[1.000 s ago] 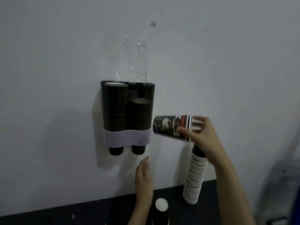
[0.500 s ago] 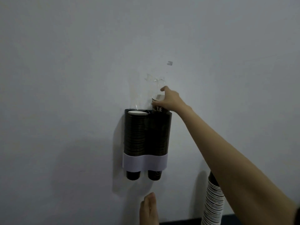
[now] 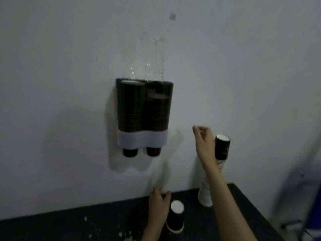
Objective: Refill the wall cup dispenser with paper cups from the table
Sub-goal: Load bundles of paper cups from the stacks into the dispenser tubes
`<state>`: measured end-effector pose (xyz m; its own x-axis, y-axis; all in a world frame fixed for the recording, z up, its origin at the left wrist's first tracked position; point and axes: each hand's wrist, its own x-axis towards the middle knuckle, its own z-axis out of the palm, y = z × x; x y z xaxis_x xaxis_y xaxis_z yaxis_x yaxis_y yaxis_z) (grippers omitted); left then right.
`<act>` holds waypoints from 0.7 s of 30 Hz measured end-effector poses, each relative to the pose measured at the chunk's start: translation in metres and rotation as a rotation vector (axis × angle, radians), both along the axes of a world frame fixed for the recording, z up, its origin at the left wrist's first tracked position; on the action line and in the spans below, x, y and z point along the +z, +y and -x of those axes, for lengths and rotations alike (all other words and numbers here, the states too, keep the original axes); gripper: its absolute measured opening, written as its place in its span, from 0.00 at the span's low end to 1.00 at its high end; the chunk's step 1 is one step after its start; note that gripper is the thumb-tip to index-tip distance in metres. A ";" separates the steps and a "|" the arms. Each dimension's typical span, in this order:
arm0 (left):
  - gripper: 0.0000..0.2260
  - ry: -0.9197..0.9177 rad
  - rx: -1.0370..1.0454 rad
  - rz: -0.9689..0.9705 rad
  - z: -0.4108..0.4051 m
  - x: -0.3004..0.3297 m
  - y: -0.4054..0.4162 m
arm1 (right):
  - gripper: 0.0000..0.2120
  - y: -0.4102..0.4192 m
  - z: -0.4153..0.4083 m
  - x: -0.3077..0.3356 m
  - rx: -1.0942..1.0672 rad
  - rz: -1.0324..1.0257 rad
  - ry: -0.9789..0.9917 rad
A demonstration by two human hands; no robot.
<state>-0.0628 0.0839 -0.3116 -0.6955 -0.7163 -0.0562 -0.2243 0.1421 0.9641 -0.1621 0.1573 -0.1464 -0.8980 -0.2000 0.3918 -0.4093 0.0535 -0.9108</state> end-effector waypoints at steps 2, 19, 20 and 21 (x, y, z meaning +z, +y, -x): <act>0.15 -0.109 -0.071 0.033 0.002 -0.011 0.010 | 0.15 0.020 -0.003 -0.061 0.034 -0.112 -0.198; 0.31 -0.460 -0.346 0.291 0.045 -0.079 0.013 | 0.13 0.067 -0.008 -0.237 -0.023 -0.470 -0.842; 0.30 -0.433 -0.282 0.219 0.044 -0.079 0.013 | 0.17 0.065 -0.009 -0.238 -0.028 -0.447 -0.848; 0.27 -0.381 -0.211 0.108 0.042 -0.080 0.013 | 0.24 0.062 -0.013 -0.238 -0.022 -0.428 -0.864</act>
